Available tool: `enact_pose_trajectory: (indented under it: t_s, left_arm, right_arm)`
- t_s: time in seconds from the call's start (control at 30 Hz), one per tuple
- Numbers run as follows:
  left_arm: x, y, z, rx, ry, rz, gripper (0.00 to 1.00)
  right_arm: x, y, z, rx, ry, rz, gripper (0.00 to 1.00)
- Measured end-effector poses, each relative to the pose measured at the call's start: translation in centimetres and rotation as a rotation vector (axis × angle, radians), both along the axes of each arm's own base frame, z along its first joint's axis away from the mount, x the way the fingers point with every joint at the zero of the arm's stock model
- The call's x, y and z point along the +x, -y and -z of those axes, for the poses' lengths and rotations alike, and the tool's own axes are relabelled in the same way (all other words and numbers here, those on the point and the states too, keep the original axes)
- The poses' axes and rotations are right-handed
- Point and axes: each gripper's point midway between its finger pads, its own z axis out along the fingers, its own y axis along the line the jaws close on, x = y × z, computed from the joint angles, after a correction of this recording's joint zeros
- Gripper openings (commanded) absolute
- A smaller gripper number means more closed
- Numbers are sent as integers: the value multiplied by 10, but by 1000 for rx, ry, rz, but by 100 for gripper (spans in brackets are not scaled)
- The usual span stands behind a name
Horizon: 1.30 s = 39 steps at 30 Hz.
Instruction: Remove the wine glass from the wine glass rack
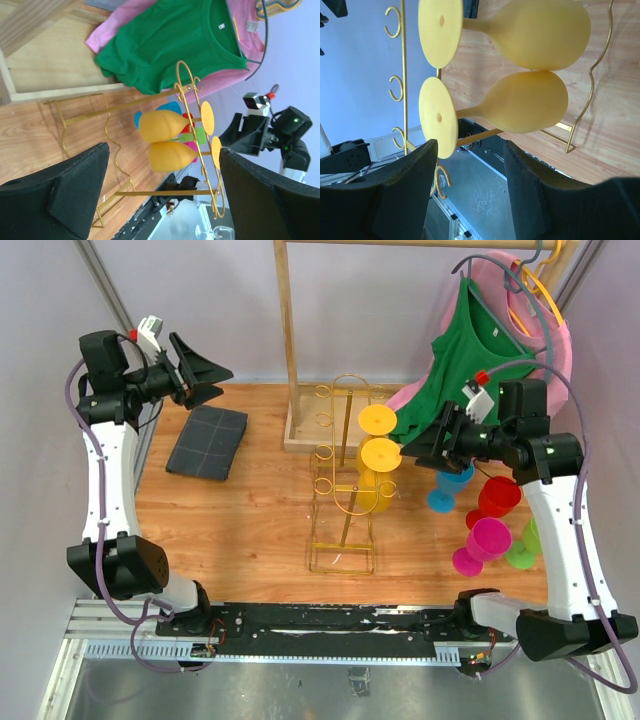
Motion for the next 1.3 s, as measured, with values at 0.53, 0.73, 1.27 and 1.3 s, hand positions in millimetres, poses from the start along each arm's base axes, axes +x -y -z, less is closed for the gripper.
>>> enact_pose_trajectory:
  t_s: [0.53, 0.73, 1.27, 1.3]
  left_arm:
    - [-10, 19, 12, -26, -41, 63, 95]
    - [-11, 19, 17, -27, -52, 63, 95]
    - [-12, 18, 19, -10, -37, 69, 93]
    - [-12, 18, 19, -11, -38, 70, 93]
  right_arm:
    - [6, -23, 4, 46, 8, -40, 31]
    - [9, -24, 5, 54, 12, -36, 21]
    - [7, -29, -5, 120, 42, -37, 1]
    - [8, -29, -5, 121, 41, -35, 1]
